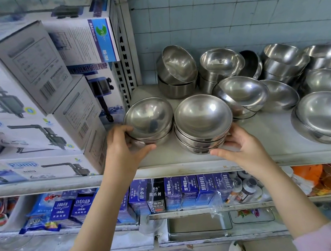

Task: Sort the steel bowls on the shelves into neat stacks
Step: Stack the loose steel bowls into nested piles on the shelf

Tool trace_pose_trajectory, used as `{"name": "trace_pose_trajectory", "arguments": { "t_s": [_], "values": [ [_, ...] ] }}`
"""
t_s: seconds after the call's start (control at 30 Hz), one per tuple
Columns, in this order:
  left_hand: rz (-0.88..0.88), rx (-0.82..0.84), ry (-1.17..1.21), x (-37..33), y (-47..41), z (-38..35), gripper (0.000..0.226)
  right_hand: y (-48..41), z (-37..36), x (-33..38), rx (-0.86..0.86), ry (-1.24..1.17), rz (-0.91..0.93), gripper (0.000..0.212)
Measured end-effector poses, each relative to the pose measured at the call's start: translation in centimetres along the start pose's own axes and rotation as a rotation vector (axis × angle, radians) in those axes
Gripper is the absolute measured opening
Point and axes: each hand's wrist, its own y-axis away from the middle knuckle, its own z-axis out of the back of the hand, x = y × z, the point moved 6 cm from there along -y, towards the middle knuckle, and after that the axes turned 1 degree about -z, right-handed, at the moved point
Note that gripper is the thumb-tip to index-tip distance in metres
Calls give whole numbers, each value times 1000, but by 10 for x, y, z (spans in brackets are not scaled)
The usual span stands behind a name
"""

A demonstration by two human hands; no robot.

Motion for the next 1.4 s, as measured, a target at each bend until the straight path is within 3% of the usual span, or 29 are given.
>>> {"name": "trace_pose_trajectory", "arguments": {
  "t_s": [0.2, 0.4, 0.53, 0.63, 0.77, 0.87, 1.3, 1.4],
  "values": [
    [-105, 36, -108, -10, -5, 4, 47, 0, -8, 3, 22, 52, -7, 100],
    [-79, -42, -38, -26, -9, 17, 50, 0, -8, 3, -13, 70, -34, 93],
    [-15, -92, 211, -47, -11, 23, 40, -1, -8, 2, -8, 52, -48, 92],
    [-128, 3, 344, -83, -18, 10, 41, -1, -8, 4, -11, 30, -43, 100],
    [-243, 198, 204, -117, -19, -21, 42, -1, -7, 3, 8, -12, -42, 114],
    [-251, 289, 149, -113, -18, -38, 47, -2, -6, 4, 22, 9, -19, 110],
    [-179, 380, 133, -89, -10, -56, 48, -5, -5, 4, 36, 50, 36, 97],
    [-154, 434, 157, -92, -5, -56, 68, -5, -6, 3, 43, 53, 47, 100]
  ]
}}
